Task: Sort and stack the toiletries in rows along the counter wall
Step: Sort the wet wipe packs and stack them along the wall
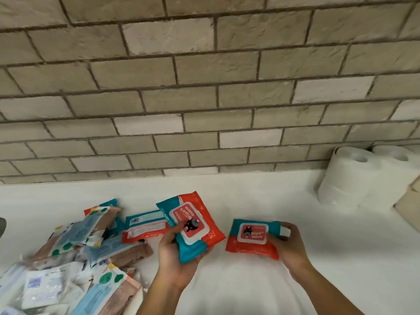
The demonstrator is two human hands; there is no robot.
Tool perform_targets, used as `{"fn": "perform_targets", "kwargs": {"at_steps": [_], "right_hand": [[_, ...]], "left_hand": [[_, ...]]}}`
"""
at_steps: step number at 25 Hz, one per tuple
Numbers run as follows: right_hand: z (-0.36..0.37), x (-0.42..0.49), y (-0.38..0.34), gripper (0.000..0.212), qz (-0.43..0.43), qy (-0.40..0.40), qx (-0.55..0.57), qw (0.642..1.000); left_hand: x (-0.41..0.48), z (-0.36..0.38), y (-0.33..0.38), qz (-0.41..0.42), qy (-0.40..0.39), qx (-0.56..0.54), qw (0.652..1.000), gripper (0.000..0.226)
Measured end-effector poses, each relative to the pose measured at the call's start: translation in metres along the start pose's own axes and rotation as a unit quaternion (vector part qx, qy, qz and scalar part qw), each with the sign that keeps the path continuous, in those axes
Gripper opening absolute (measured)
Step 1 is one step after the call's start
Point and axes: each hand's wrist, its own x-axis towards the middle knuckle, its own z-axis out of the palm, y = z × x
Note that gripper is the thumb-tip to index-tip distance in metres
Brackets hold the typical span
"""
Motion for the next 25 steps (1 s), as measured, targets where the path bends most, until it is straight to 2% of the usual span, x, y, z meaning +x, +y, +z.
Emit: {"fn": "perform_targets", "kwargs": {"at_steps": [1, 2, 4, 5, 6, 9, 12, 14, 16, 17, 18, 19, 20, 21, 22, 23, 24, 25], "right_hand": [[-0.007, 0.008, 0.006, 0.056, -0.032, -0.001, -0.093, 0.995], [-0.012, 0.013, 0.011, 0.059, -0.084, -0.006, -0.211, 0.974], [-0.017, 0.021, 0.024, 0.072, -0.181, -0.026, -0.454, 0.872], [-0.017, 0.022, 0.030, 0.076, -0.205, -0.047, -0.528, 0.823], [-0.017, 0.025, 0.036, 0.075, -0.228, -0.067, -0.566, 0.790], [-0.019, 0.032, 0.037, 0.064, -0.251, -0.102, -0.595, 0.757], [-0.030, 0.051, 0.019, 0.061, -0.259, -0.084, -0.606, 0.747], [-0.041, 0.066, 0.009, 0.060, -0.230, -0.080, -0.617, 0.748], [-0.051, 0.078, 0.001, 0.060, -0.226, -0.074, -0.610, 0.756], [-0.055, 0.085, 0.001, 0.061, -0.222, -0.077, -0.608, 0.758], [-0.059, 0.091, 0.001, 0.061, -0.221, -0.076, -0.603, 0.763], [-0.064, 0.098, 0.002, 0.062, -0.218, -0.078, -0.603, 0.764], [-0.067, 0.103, 0.004, 0.063, -0.217, -0.076, -0.602, 0.765], [-0.070, 0.109, 0.005, 0.063, -0.214, -0.075, -0.601, 0.766], [-0.073, 0.114, 0.007, 0.063, -0.212, -0.075, -0.600, 0.768], [-0.077, 0.119, 0.009, 0.063, -0.209, -0.074, -0.601, 0.767], [-0.080, 0.123, 0.010, 0.062, -0.208, -0.072, -0.600, 0.769], [-0.083, 0.127, 0.010, 0.062, -0.206, -0.072, -0.597, 0.772]], "left_hand": [[0.004, 0.004, -0.009, 0.021, 0.032, 0.016, 0.999, 0.035], [0.009, 0.007, -0.018, 0.038, 0.054, 0.029, 0.997, 0.029], [0.020, 0.012, -0.038, 0.054, 0.083, 0.045, 0.994, 0.024], [0.027, 0.013, -0.047, 0.052, 0.095, 0.048, 0.993, 0.023], [0.034, 0.012, -0.054, 0.048, 0.109, 0.051, 0.992, 0.022], [0.059, 0.009, -0.069, 0.053, 0.136, 0.090, 0.985, 0.028], [0.081, 0.007, -0.076, 0.068, 0.138, 0.154, 0.976, 0.043], [0.092, 0.014, -0.072, 0.051, 0.123, 0.236, 0.963, 0.041], [0.105, 0.022, -0.062, 0.030, 0.091, 0.358, 0.929, 0.032], [0.113, 0.025, -0.056, 0.034, 0.083, 0.428, 0.899, 0.029], [0.122, 0.027, -0.052, 0.058, 0.084, 0.510, 0.854, 0.027], [0.130, 0.029, -0.052, 0.093, 0.093, 0.610, 0.781, 0.026], [0.135, 0.031, -0.056, 0.118, 0.103, 0.710, 0.686, 0.030], [0.136, 0.033, -0.064, 0.128, 0.091, 0.794, 0.588, 0.041], [0.136, 0.033, -0.075, 0.116, 0.054, 0.848, 0.514, 0.053], [0.134, 0.032, -0.090, 0.098, 0.008, 0.880, 0.465, 0.065], [0.131, 0.030, -0.104, 0.086, -0.023, 0.893, 0.441, 0.073], [0.132, 0.025, -0.115, 0.091, -0.032, 0.896, 0.433, 0.077]]}}
